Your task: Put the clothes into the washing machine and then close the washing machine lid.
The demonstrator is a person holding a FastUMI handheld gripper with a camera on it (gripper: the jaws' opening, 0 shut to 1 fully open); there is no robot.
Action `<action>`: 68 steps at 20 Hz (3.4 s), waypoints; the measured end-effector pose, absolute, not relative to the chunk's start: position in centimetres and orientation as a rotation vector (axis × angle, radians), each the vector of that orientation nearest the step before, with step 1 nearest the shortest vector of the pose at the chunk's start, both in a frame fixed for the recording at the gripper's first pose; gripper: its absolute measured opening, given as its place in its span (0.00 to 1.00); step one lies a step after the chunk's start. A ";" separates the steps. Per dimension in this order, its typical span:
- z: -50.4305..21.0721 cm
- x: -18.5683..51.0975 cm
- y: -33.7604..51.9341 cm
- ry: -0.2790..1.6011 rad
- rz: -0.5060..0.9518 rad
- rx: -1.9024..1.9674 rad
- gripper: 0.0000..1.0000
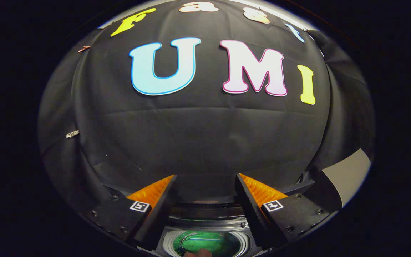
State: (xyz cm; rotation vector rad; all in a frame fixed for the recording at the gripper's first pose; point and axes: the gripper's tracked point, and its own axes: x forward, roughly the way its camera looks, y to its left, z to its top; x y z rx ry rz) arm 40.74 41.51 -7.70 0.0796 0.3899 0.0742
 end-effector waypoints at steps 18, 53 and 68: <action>-11.0 28.5 40.9 0.262 0.120 0.041 0.99; 1.5 0.8 25.6 0.029 -0.111 0.002 0.98; 3.9 -4.5 23.9 -0.019 -0.142 0.056 0.98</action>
